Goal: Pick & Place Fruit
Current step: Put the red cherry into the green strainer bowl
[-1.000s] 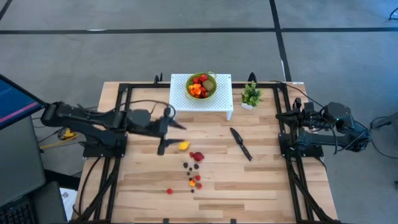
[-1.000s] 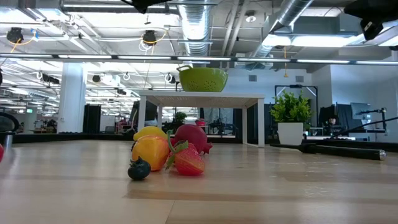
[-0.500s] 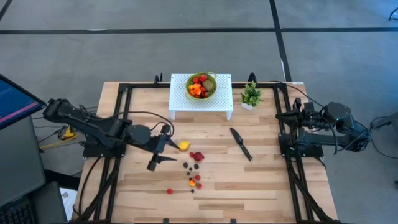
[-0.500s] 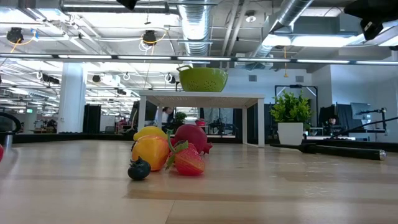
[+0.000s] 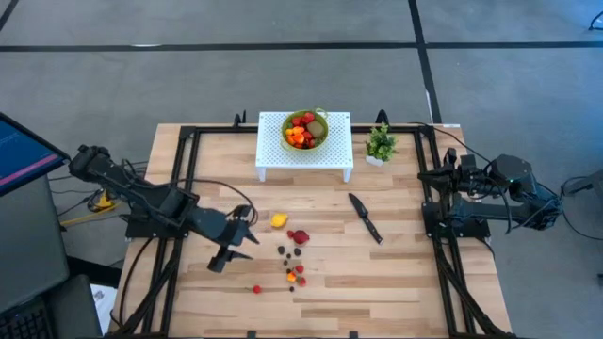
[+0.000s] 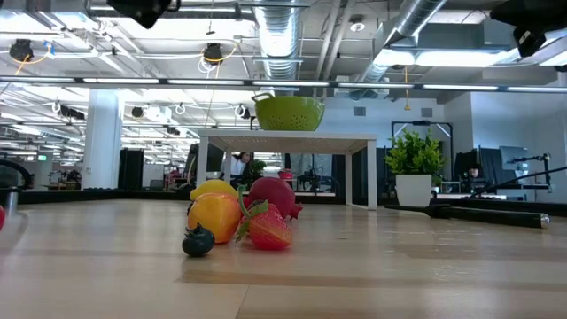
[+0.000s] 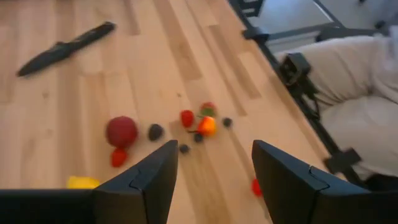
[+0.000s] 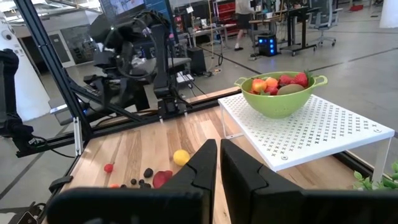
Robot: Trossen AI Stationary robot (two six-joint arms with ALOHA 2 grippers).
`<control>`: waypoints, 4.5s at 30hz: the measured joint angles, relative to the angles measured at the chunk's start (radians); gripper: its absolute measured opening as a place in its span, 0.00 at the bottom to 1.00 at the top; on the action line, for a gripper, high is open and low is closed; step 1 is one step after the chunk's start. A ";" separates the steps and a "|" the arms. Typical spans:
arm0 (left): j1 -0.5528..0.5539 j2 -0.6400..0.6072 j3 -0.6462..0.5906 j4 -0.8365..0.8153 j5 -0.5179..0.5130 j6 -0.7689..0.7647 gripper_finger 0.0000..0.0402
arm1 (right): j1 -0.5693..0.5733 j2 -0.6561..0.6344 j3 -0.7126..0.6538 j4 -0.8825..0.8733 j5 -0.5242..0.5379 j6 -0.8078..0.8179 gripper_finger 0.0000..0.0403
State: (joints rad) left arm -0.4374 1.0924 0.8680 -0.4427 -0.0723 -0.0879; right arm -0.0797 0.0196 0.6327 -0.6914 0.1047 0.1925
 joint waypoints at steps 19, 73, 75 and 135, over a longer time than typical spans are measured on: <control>-0.140 0.001 -0.073 -0.049 -0.004 -0.052 0.50 | 0.000 0.000 0.000 0.000 0.000 0.000 0.04; -0.212 0.282 -0.116 0.132 0.100 -0.178 0.50 | 0.000 0.000 0.000 0.000 0.000 0.000 0.04; -0.212 0.304 -0.116 0.142 0.100 -0.177 0.50 | 0.000 0.000 0.000 0.000 0.000 0.000 0.04; -0.188 0.565 -0.231 0.556 0.070 -0.003 0.50 | 0.000 0.000 0.000 0.000 0.000 0.000 0.04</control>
State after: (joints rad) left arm -0.6258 1.6573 0.6373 0.1135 -0.0021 -0.0906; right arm -0.0799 0.0194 0.6327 -0.6914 0.1047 0.1925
